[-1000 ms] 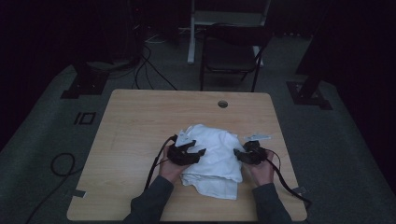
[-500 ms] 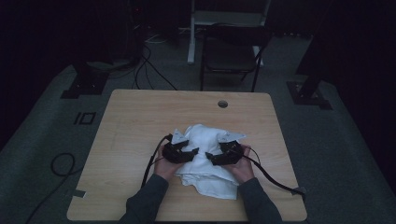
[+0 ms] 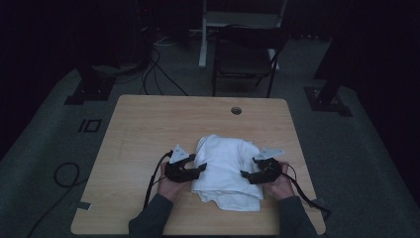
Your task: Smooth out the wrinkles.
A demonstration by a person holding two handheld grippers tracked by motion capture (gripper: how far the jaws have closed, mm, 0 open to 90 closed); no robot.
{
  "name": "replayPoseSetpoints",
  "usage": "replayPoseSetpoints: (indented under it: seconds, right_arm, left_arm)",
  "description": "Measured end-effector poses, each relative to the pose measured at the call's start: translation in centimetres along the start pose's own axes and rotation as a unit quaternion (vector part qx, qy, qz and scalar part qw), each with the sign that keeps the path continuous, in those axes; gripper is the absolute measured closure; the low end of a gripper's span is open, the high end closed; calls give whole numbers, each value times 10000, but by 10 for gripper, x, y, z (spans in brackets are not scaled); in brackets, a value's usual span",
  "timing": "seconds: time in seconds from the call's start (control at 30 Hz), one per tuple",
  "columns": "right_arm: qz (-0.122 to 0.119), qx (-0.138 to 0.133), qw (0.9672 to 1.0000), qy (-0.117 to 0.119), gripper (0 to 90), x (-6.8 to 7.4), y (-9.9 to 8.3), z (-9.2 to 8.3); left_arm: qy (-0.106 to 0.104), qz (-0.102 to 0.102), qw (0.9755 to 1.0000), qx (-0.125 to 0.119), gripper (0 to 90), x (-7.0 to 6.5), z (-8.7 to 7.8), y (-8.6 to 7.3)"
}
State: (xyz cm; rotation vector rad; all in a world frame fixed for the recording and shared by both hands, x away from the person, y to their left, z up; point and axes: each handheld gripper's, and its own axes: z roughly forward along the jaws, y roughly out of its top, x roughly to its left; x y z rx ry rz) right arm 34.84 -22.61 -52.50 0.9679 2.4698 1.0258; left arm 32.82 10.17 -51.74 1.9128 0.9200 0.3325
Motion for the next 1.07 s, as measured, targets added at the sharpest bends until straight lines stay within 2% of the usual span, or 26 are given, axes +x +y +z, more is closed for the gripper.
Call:
replayPoseSetpoints:
  seconds: [0.03, 0.1, 0.17, 0.23, 0.33, 0.37, 0.43, 0.47, 0.5, 0.57, 0.6, 0.63, 0.67, 0.73, 0.77, 0.8, 0.87, 0.97, 1.0, 1.07]
  right_arm:
    - [-18, 146, 9999, -47, 235, -1, -3, 4]
    - [66, 287, 9996, 48, 239, -4, -11, 17]
    - [115, 238, 9996, 102, 235, -6, -13, 18]
    - [165, 204, 9995, 152, 233, -9, -14, 18]
    - [200, 153, 9996, 137, 231, -8, -15, 18]
    - [200, 153, 9996, 137, 231, -8, -15, 18]
    - [251, 89, 9996, 127, 229, -8, -17, 17]
    - [291, 38, 9995, 144, 229, -8, -17, 16]
    - [450, -142, 9986, 243, 221, -10, -18, 10]
    - [601, -434, 9968, 298, 211, -14, -18, -2]
    - [651, -568, 9959, 286, 208, -16, -19, -8]
    - [674, -686, 9951, 237, 207, -18, -19, -14]
    - [700, -795, 9942, 169, 206, -20, -20, -19]
    - [776, -943, 9925, 108, 205, -23, -23, -27]
    - [812, -962, 9920, 62, 204, -25, -25, -30]
    - [832, -966, 9918, 18, 203, -27, -27, -31]
    - [937, -980, 9907, -87, 202, -30, -31, -33]
    - [1032, -991, 9896, -167, 202, -33, -34, -34]
    - [1067, -995, 9891, -212, 202, -35, -35, -35]
    - [1089, -1006, 9887, -228, 202, -36, -35, -35]
  left_arm:
    - [-34, 2, 10000, 61, 379, 0, 3, -3]
    - [-55, -3, 9999, 94, 380, -2, 8, -8]
    - [14, 23, 9999, 151, 379, -3, 13, -12]
    - [-87, -164, 9998, 102, 376, 1, 14, -15]
    - [-76, -161, 9998, 40, 375, 1, 12, -18]
    - [-87, -216, 9997, 20, 375, 1, 11, -18]
    - [-103, -249, 9996, -61, 374, 3, 5, -16]
    - [-69, -284, 9994, -187, 369, 4, -3, -13]
    - [-23, -276, 9993, -265, 363, 5, -9, -11]
    - [103, -235, 9987, -431, 350, 7, -23, -9]
    - [178, -170, 9986, -466, 350, 9, -30, -9]
    - [178, -170, 9986, -466, 350, 9, -30, -9]
    - [379, -79, 9980, -505, 348, 13, -42, -9]
    - [544, -82, 9970, -540, 346, 17, -50, -11]
    - [635, -85, 9965, -531, 346, 19, -53, -12]
    - [635, -85, 9965, -531, 346, 19, -53, -12]
    - [857, -141, 9949, -522, 346, 26, -59, -17]
    - [926, -217, 9940, -532, 346, 31, -62, -22]
    - [1016, -245, 9937, -414, 346, 36, -63, -24]
    - [1084, -229, 9931, -374, 346, 38, -64, -24]
